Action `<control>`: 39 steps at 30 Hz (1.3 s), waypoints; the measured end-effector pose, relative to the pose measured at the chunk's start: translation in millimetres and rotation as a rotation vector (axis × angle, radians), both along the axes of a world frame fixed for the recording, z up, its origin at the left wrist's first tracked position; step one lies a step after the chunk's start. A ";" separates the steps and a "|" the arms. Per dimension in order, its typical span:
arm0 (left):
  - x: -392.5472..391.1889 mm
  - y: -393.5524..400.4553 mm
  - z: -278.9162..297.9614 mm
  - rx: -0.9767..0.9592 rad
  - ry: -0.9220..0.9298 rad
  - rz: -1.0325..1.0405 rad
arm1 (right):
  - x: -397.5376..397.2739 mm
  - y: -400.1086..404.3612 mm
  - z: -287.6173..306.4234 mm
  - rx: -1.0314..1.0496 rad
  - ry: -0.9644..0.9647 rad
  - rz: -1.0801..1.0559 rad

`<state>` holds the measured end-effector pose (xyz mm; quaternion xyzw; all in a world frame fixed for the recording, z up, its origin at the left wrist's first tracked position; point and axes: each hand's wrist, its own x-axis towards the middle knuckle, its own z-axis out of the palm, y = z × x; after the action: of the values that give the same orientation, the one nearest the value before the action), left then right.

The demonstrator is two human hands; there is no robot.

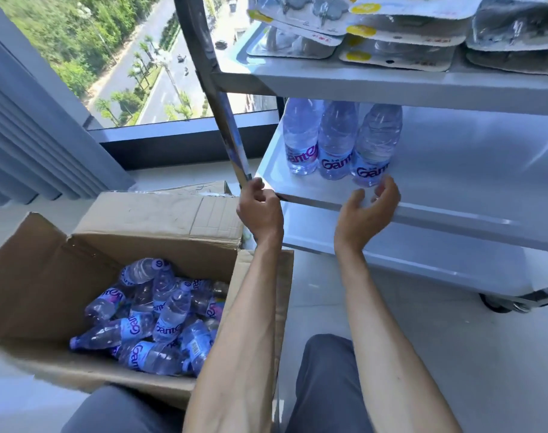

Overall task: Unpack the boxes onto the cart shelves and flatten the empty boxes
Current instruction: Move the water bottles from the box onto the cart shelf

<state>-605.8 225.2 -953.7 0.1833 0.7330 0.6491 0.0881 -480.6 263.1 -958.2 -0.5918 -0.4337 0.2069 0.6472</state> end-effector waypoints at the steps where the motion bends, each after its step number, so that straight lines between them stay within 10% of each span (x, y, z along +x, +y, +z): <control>1: -8.0 -20.6 -5.2 0.003 0.031 0.032 | -8.0 -11.7 0.5 0.008 0.025 0.031; 6: -78.0 -110.0 -40.1 -0.130 -0.007 0.228 | -69.3 -76.8 -2.3 -0.120 0.034 0.432; 12: -151.5 -192.1 -100.3 -0.777 -0.134 0.135 | -168.9 -137.3 -28.1 -0.595 -0.311 0.994; 20: -187.7 -245.3 -151.0 -1.181 -0.206 -0.090 | -216.4 -195.6 -103.6 -1.156 -0.732 0.975; 39: -212.5 -245.1 -203.7 -1.151 -0.323 -0.146 | -233.9 -229.5 -168.3 -1.120 -1.067 1.200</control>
<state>-818.3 -19.9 -1157.4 0.0553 0.9295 0.1600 0.3277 -714.5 33.6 -1126.6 -0.5104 -0.7375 0.3830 -0.2211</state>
